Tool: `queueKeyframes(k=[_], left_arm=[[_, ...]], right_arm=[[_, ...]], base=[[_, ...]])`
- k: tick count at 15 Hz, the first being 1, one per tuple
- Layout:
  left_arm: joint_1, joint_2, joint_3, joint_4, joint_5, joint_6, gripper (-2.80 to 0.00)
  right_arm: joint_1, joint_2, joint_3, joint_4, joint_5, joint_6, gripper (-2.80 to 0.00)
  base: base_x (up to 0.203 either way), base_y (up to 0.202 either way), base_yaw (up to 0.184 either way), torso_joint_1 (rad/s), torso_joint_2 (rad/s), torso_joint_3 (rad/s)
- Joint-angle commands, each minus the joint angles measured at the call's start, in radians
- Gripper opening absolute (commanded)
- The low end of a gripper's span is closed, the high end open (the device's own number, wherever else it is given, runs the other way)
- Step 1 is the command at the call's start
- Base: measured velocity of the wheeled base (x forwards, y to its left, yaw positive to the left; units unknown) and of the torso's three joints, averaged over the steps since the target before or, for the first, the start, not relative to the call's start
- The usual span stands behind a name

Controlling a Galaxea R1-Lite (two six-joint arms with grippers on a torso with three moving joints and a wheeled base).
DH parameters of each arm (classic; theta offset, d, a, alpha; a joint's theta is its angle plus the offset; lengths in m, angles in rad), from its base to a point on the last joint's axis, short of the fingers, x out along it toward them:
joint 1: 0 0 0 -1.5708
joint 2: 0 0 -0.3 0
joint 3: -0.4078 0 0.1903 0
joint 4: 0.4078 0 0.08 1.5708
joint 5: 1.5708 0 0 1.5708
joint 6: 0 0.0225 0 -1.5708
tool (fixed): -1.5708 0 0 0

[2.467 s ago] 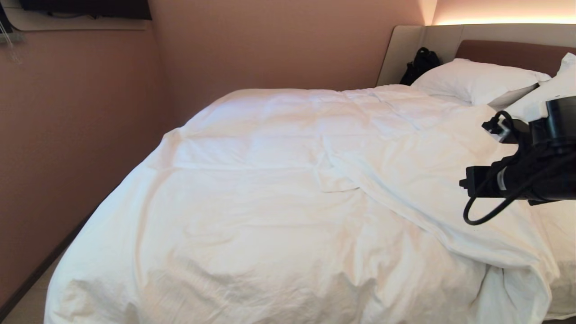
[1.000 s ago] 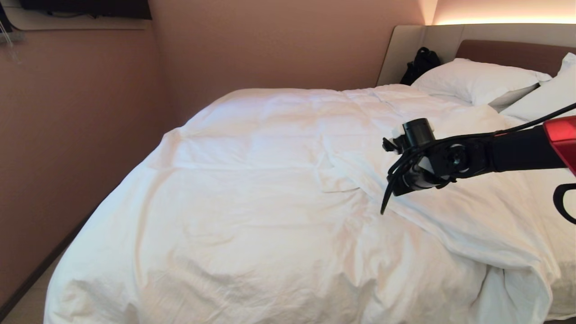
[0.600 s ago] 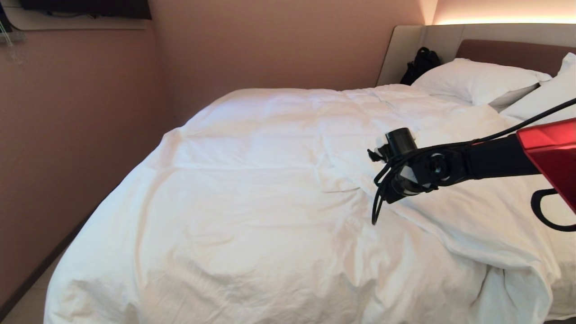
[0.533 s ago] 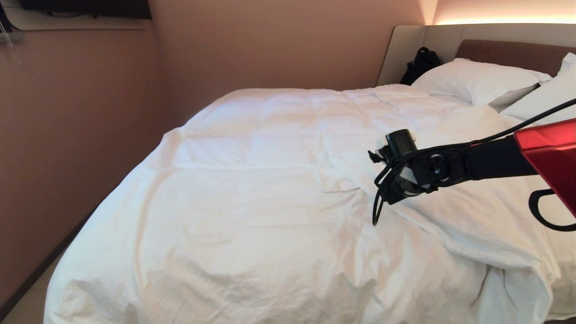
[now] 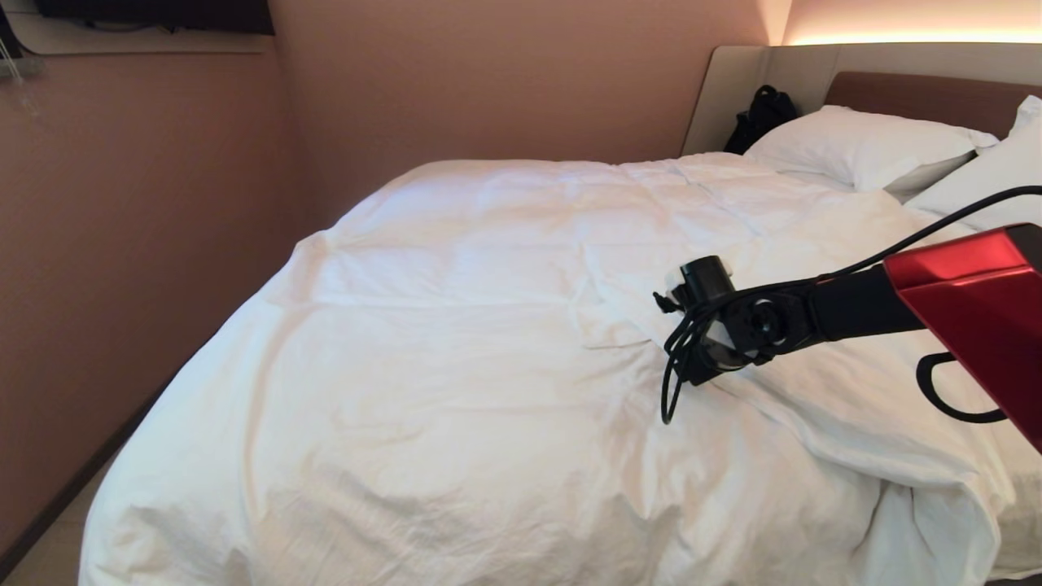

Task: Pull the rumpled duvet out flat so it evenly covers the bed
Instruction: Flatten the corners of the folded blanket

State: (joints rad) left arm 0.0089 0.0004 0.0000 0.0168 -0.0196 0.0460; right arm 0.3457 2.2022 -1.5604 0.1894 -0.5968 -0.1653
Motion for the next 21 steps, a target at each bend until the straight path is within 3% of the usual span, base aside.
queueKeyframes(k=[1,3,13,21], left_arm=[[0.000,0.000,0.000,0.000,0.000,0.000,-2.80],[0.000,0.000,0.000,0.000,0.000,0.000,-2.80],[0.000,0.000,0.000,0.000,0.000,0.000,-2.80],[0.000,0.000,0.000,0.000,0.000,0.000,-2.80]], right_arm=[[-0.001,0.017,0.000,-0.001,-0.004,-0.002,0.00],[-0.001,0.034,-0.004,-0.007,-0.006,-0.004,0.00],[-0.030,0.120,-0.078,-0.051,-0.271,-0.007,0.00],[-0.071,0.142,-0.115,-0.051,-0.327,-0.006,0.00]], base=[[0.000,0.000,0.000,0.000,0.00,0.000],[0.000,0.000,0.000,0.000,0.00,0.000],[0.000,0.000,0.000,0.000,0.00,0.000],[0.000,0.000,0.000,0.000,0.00,0.000]])
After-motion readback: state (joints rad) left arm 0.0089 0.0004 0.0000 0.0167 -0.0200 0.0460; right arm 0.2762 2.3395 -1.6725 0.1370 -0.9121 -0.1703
